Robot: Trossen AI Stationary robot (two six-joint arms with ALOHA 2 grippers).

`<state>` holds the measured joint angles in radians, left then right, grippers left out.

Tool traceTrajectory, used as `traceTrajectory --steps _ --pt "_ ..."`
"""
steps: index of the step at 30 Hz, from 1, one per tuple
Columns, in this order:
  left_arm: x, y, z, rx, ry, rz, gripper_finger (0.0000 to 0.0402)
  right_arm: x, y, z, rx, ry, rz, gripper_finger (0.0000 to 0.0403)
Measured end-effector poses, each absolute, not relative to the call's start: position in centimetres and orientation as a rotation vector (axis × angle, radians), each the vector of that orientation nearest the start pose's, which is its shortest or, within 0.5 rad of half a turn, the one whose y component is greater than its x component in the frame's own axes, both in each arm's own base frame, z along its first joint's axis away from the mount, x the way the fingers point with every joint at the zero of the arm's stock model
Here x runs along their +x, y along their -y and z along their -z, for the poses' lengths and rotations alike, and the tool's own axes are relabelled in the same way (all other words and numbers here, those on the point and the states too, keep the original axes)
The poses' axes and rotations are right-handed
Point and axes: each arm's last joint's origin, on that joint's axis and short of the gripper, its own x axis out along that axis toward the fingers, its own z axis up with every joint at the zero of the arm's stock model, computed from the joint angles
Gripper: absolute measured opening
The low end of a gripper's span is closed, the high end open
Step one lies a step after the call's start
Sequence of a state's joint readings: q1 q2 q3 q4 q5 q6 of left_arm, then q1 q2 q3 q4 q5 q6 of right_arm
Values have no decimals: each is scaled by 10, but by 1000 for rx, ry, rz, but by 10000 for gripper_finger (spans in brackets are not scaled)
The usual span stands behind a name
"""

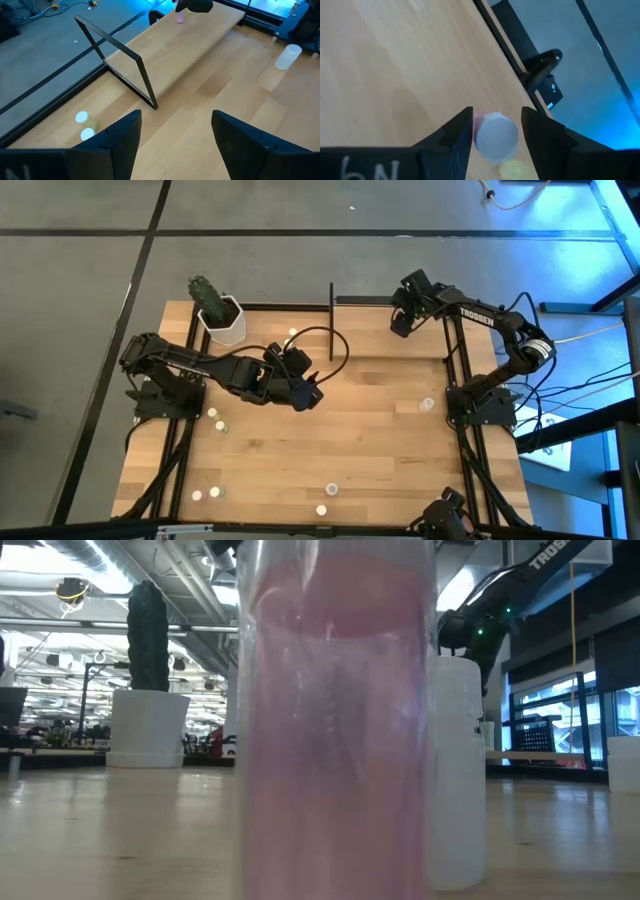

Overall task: Pick and place medicine bottles onto shelf by color
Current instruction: Put the top pink pill bottle on the shelf, then put the top green pill bottle on the shelf

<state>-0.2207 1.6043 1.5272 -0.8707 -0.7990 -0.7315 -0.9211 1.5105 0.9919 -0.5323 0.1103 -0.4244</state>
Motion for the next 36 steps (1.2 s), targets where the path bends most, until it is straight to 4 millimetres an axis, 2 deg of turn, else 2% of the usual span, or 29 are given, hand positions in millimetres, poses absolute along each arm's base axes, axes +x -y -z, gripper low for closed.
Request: traceTrajectory --steps 11,18,23,28,36 --pt "326 52 -337 -203 -587 -792 234 178 238 -216 74 -1133 674 170" --pt "326 52 -337 -203 -587 -792 234 181 242 -228 51 -1110 701 170" --pt "325 52 -337 -202 -588 -792 235 181 246 -243 31 -1142 749 170" --pt "325 52 -337 -200 -590 -793 234 181 245 -266 78 -1173 748 170" --pt "324 52 -336 -223 -598 -798 234 182 236 -310 188 -1098 586 170"
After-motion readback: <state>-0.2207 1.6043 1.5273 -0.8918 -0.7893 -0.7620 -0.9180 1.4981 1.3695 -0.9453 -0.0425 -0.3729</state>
